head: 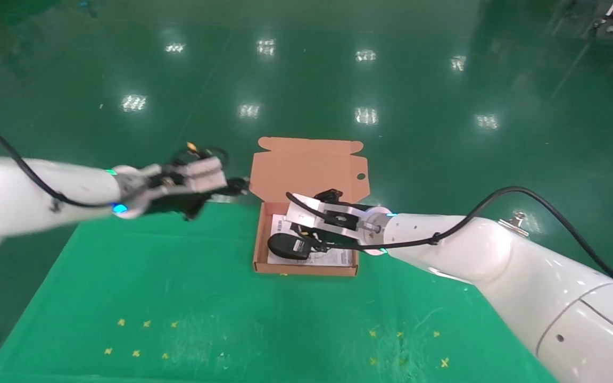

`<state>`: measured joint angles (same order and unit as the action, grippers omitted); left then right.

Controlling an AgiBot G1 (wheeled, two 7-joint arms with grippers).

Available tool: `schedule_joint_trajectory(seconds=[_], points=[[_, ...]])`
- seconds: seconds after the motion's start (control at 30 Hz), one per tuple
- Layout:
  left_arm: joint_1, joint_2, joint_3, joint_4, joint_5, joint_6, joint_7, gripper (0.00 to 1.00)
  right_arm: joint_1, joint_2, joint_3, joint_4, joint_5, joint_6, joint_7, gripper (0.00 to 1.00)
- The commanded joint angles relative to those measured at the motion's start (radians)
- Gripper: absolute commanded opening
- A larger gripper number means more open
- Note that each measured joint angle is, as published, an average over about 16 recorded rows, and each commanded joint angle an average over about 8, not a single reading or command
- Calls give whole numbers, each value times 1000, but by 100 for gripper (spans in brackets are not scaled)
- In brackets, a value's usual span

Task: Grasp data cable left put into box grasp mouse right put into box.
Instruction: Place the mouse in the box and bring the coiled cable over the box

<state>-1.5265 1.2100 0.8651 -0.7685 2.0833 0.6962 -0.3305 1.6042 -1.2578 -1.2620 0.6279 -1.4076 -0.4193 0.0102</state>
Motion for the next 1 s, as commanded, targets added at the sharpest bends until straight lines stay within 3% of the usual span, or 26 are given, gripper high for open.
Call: schedule_joint_trajectory(seconds=[0.03, 0.33, 0.73, 1.0], points=[[27, 29, 3, 15, -22, -42, 44, 0, 18, 29, -3, 11, -11, 6, 8, 100], [60, 137, 7, 145, -125, -166, 231, 0, 58, 185, -28, 173, -71, 7, 104, 100], [76, 159, 94, 151, -314, -190, 398, 0, 85, 350, -65, 404, -176, 12, 271, 100], [74, 164, 138, 175, -384, -184, 424, 100, 92, 391, -78, 469, -224, 17, 330, 100]])
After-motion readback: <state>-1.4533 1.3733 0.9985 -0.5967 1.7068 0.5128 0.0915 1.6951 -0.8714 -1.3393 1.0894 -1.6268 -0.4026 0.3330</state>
